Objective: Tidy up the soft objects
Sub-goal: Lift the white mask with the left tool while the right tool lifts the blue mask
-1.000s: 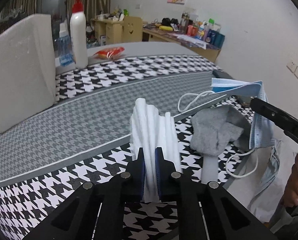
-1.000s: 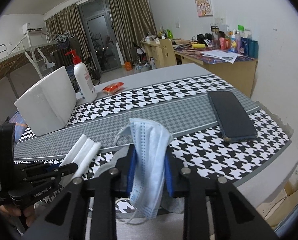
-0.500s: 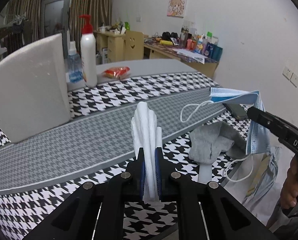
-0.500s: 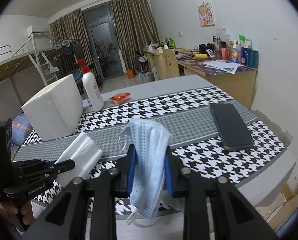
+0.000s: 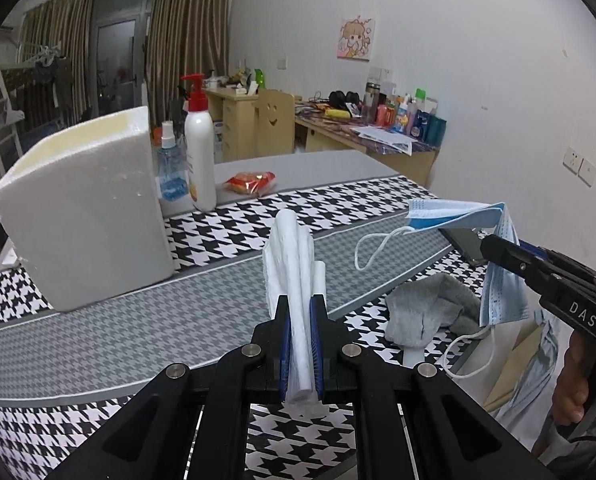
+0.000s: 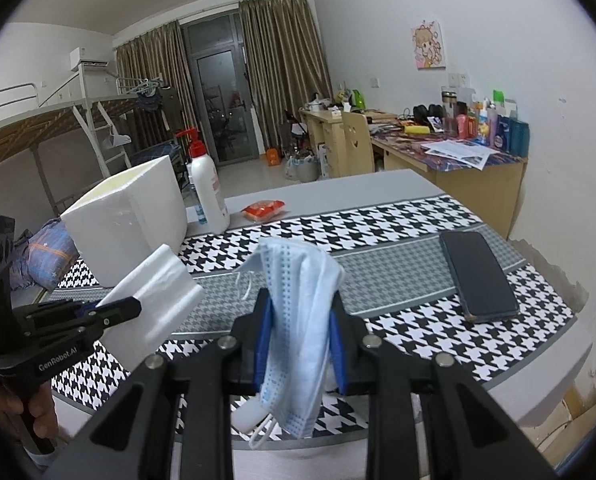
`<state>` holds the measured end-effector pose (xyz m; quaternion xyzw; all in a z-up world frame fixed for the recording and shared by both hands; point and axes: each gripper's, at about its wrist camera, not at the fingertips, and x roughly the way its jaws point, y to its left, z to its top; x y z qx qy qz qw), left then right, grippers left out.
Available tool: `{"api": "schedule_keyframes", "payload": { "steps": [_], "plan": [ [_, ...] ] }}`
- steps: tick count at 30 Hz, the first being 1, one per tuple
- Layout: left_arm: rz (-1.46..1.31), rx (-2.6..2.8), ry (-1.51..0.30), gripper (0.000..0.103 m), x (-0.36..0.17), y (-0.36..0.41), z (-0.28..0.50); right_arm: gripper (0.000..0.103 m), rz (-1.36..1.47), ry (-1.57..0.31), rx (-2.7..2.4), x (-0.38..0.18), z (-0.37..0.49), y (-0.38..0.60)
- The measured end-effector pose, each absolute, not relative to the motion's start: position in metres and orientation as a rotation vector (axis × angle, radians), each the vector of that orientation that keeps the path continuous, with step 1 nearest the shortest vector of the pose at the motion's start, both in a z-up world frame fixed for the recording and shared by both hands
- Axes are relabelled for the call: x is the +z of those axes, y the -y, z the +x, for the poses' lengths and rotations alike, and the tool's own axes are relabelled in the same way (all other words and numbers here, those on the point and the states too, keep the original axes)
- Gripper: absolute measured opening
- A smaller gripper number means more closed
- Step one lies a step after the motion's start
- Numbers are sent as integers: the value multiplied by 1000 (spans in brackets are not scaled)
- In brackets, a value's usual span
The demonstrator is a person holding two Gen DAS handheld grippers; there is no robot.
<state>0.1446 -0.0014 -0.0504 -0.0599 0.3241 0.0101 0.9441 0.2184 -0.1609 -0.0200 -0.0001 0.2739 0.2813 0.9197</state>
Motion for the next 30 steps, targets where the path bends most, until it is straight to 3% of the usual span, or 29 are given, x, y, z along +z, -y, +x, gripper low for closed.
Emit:
{"api": "schedule_keyframes", "payload": {
  "steps": [20, 25, 30],
  "plan": [
    [-109, 43, -592, 10, -28, -20, 124, 30, -17, -515, 616, -4, 206, 138],
    [-103, 32, -579, 1, -24, -21, 122, 30, -20, -499, 625, 0, 203, 134],
    [-103, 11, -600, 1, -28, -20, 120, 30, -22, -500, 626, 0, 202, 133]
  ]
}}
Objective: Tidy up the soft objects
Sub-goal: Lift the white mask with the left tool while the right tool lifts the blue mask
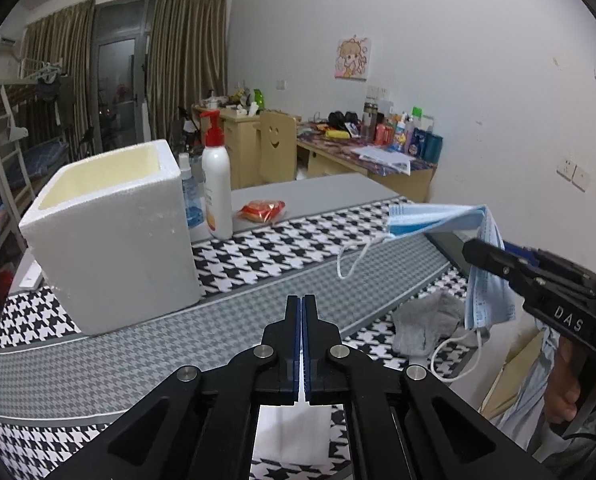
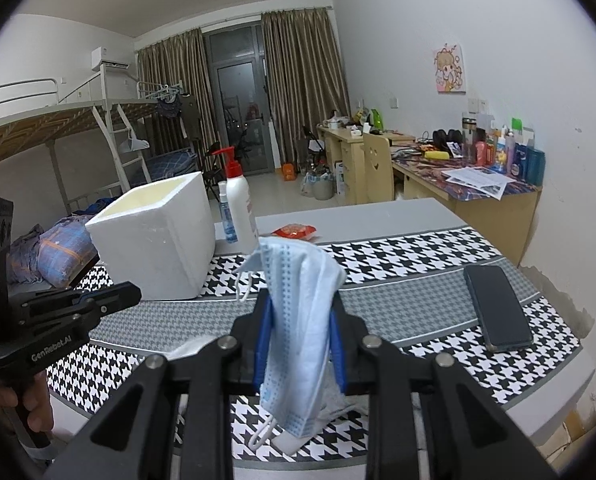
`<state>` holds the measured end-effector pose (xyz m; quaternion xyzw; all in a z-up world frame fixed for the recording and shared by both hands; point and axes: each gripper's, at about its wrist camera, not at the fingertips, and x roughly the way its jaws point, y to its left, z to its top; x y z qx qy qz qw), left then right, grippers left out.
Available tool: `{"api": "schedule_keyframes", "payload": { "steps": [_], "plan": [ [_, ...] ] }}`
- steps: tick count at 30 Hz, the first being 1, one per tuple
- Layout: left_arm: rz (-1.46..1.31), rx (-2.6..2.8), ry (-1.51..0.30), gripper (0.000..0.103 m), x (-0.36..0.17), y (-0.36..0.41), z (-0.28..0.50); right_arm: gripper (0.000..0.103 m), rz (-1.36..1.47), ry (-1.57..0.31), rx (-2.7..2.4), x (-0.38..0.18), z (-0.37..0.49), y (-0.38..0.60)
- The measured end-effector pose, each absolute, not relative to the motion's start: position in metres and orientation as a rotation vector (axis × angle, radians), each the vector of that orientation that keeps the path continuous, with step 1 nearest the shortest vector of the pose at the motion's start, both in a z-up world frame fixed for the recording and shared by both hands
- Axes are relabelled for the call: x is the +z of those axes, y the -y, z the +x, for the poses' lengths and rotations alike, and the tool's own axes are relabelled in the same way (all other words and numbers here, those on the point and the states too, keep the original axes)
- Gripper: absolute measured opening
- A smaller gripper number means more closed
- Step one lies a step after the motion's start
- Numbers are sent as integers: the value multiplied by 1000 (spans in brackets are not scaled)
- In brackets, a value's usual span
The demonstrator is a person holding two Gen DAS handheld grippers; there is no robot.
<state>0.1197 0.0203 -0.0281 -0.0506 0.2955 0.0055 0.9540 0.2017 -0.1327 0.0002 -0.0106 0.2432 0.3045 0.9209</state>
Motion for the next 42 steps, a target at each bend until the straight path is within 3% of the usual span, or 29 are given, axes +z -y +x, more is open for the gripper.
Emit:
{"api": "schedule_keyframes", "payload": {
  "steps": [5, 8, 9, 10, 15, 42],
  "plan": [
    [-118, 11, -632, 3, -36, -21, 120, 30, -30, -499, 628, -1, 198, 131],
    [-120, 29, -665, 27, -43, -22, 124, 30, -31, -502, 627, -1, 199, 129],
    [-120, 32, -671, 44, -46, -22, 124, 30, -31, -503, 628, -1, 199, 129],
    [-123, 33, -675, 56, -48, -22, 124, 30, -28, -505, 629, -2, 199, 129],
    [-129, 28, -725, 66, -65, -19, 128, 30, -27, -516, 632, -5, 201, 127],
    [-127, 53, -861, 67, -128, -16, 138, 30, -46, -543, 617, -11, 198, 121]
  ]
}}
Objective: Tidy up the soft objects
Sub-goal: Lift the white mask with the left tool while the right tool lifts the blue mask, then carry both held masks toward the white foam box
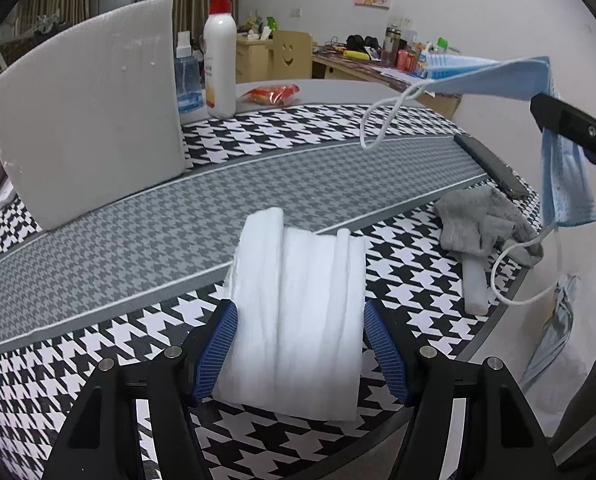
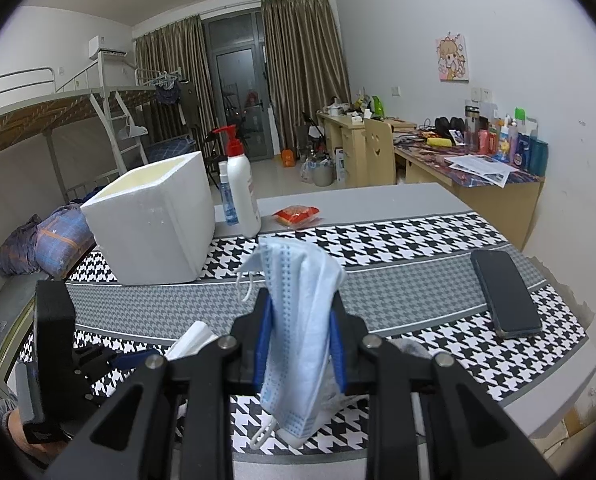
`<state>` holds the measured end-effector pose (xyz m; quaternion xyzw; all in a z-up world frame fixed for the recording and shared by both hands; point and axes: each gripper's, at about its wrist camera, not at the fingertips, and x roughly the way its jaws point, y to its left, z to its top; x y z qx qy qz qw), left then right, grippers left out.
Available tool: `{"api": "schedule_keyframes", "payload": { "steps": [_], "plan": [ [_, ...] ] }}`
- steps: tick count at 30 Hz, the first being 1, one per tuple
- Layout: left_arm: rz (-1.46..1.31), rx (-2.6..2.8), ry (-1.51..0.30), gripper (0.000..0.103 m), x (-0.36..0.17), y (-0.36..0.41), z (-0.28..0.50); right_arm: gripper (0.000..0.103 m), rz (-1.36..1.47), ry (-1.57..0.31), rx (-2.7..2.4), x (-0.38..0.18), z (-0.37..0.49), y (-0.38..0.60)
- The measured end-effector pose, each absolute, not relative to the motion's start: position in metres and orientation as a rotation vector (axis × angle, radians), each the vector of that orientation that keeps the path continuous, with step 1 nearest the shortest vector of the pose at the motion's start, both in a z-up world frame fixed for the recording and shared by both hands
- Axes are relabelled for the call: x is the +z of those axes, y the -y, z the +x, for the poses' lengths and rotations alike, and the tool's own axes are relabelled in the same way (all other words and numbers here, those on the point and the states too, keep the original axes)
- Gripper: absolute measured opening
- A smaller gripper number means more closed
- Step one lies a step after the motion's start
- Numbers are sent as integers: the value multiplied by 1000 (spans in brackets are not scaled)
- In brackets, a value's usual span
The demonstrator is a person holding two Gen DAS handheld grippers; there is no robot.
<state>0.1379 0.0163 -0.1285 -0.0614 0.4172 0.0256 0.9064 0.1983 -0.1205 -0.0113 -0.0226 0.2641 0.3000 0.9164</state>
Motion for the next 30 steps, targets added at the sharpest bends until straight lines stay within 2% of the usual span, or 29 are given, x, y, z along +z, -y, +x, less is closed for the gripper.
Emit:
{"api": "schedule_keyframes", "payload": {
  "steps": [8, 11, 12, 13, 16, 30],
  "plan": [
    [-69, 105, -874, 50, -133, -13, 139, 30, -52, -544, 610, -12, 197, 121],
    [-57, 121, -870, 31, -133, -14, 138, 30, -52, -545, 609, -12, 197, 120],
    [-59, 132, -868, 19, -132, -17, 137, 30, -52, -546, 610, -12, 197, 120],
    [-57, 140, -867, 13, -132, -18, 137, 30, -52, -544, 612, -12, 197, 120],
    [-62, 121, -860, 6, -132, -19, 135, 30, -57, -540, 616, -11, 195, 118],
    [-99, 46, -714, 5, -78, -32, 119, 30, -56, -520, 637, -5, 190, 105]
  ]
}}
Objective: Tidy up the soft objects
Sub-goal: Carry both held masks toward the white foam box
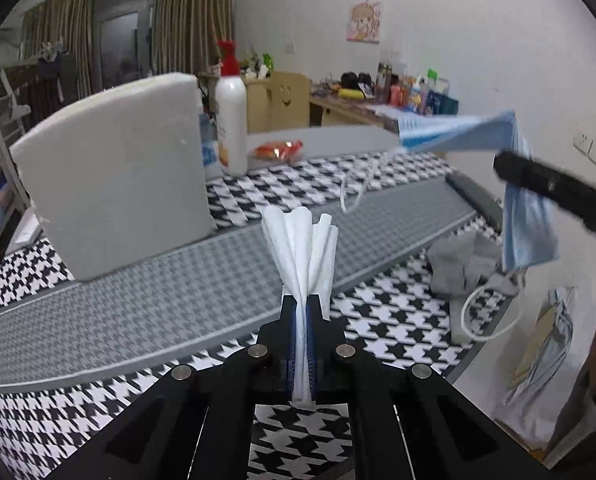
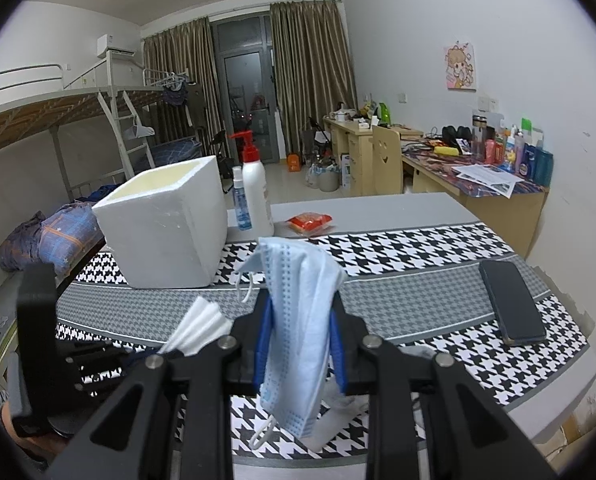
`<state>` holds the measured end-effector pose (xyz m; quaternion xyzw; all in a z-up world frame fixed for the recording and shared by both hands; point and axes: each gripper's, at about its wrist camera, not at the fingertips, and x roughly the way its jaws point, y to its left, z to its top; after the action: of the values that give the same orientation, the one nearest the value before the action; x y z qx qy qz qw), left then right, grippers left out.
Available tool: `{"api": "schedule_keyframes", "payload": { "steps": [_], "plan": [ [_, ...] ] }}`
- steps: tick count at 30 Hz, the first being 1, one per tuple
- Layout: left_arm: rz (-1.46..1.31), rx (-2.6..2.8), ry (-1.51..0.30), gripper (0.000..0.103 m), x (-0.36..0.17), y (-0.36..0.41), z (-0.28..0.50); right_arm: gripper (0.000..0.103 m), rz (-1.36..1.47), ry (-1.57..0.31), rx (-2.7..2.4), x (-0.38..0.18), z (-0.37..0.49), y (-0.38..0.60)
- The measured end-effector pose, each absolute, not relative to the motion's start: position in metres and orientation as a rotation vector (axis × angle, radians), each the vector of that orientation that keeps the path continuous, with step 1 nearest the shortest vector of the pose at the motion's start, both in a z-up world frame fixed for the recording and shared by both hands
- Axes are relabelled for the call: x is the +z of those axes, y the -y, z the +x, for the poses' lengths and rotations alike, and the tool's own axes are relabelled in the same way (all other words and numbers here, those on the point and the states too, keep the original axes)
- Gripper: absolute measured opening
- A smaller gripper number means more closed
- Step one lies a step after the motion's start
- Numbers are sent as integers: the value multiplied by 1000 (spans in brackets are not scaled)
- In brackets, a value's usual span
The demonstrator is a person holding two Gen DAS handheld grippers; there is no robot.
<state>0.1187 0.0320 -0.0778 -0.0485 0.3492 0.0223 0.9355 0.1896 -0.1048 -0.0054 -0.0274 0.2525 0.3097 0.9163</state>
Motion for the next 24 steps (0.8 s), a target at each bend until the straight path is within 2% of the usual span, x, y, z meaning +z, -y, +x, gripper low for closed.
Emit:
{"api": "schedule_keyframes", "payload": {
  "steps": [24],
  "plan": [
    [-106, 81, -584, 5, -22, -59, 105, 30, -66, -465, 694, 13, 186, 81]
  ]
}}
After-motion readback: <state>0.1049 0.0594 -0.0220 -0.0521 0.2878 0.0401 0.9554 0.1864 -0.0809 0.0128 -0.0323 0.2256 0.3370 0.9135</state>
